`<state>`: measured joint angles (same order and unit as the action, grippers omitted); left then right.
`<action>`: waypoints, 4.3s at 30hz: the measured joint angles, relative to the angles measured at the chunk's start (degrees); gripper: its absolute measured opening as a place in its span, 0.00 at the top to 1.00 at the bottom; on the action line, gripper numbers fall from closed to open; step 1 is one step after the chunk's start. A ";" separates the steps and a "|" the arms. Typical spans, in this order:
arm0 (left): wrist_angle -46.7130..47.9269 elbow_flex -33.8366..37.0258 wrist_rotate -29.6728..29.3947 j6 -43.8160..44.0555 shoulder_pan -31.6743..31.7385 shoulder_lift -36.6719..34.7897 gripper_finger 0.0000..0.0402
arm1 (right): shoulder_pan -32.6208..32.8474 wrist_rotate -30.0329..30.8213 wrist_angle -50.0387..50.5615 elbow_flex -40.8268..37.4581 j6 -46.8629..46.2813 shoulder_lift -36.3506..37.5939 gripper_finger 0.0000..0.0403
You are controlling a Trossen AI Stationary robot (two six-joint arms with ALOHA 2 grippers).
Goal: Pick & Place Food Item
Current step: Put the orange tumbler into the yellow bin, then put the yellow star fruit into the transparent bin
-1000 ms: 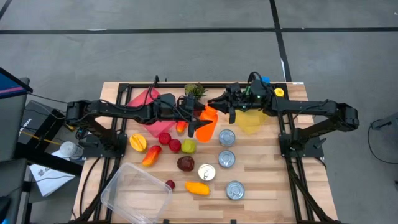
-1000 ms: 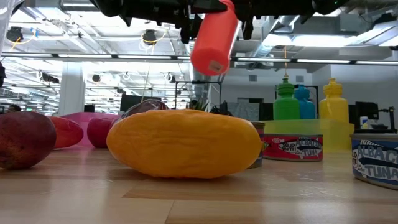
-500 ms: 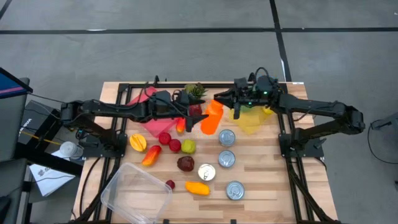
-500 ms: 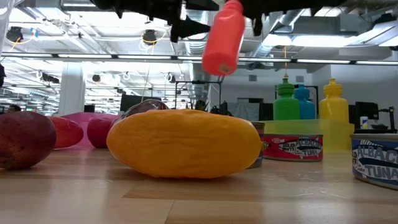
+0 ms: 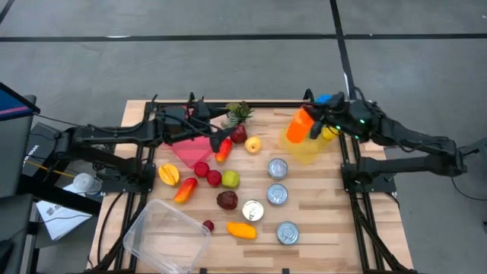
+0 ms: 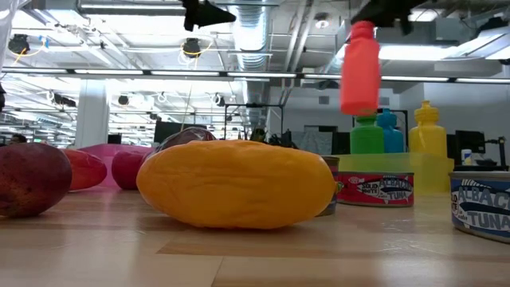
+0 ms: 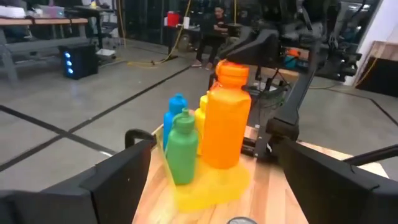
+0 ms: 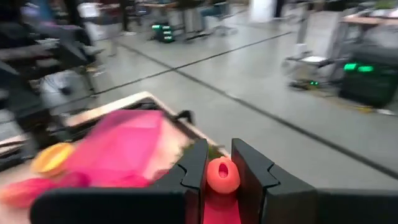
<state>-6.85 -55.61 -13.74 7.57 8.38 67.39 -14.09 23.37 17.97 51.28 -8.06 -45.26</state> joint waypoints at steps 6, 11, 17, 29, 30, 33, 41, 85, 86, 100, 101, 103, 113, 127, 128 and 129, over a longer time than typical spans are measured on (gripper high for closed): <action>1.81 0.02 -0.29 0.00 0.00 -0.78 0.15 | 5.64 13.81 0.63 -7.72 -1.54 8.83 0.89; 2.04 0.08 -0.28 0.01 0.00 -0.11 0.15 | 8.41 24.85 1.90 -12.92 -3.52 12.29 0.89; 2.03 0.13 -0.26 0.00 0.00 0.37 0.16 | 8.72 30.78 4.01 -17.93 -8.96 14.30 0.89; 1.67 0.11 -0.23 0.00 0.08 0.70 0.16 | 8.61 38.24 1.93 -25.49 -13.60 14.19 0.88; 1.64 0.11 -0.22 0.00 0.19 0.70 0.16 | 8.61 38.24 2.03 -25.84 -13.90 14.15 0.88; 1.74 0.11 -0.21 0.16 0.39 0.70 0.16 | 8.46 38.26 1.94 -27.15 -14.07 14.17 0.88; 1.72 0.11 -0.21 0.18 0.39 0.70 0.16 | 7.17 38.24 1.48 -30.37 -16.91 14.15 0.87; 55.37 0.00 0.16 24.33 -5.05 -14.03 0.16 | 10.71 38.02 -1.47 -11.14 5.15 14.63 0.35; 57.91 0.01 0.18 24.85 -5.44 -13.16 0.16 | 10.71 38.02 -1.35 -11.14 5.13 14.60 0.35; 80.52 0.11 5.23 37.15 -6.36 1.18 0.17 | 10.69 38.01 0.68 -11.16 3.03 14.15 0.35; 80.50 0.11 5.41 37.79 -6.46 1.44 0.17 | 10.70 38.00 0.76 -11.16 3.01 14.15 0.35; 80.61 0.09 5.78 39.10 -6.65 1.36 0.17 | 10.69 38.01 1.38 -11.16 2.87 14.17 0.35; 86.44 0.07 6.21 55.19 -9.76 -0.35 0.17 | 10.69 37.97 7.02 -11.18 -2.05 14.15 0.35; 85.46 2.41 4.51 76.93 -10.65 0.59 0.17 | 10.69 36.47 7.07 -11.18 -2.09 14.15 0.35; 85.38 3.17 4.68 78.36 -10.98 0.59 0.17 | 10.71 36.47 7.07 -11.18 -2.09 14.15 0.35; 85.19 3.90 4.82 79.84 -11.37 0.59 0.17 | 10.69 36.47 7.07 -11.18 -2.07 14.15 0.35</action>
<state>78.34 -51.71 -8.92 87.41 -2.99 67.99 -3.40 59.83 25.04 40.10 -10.13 -31.11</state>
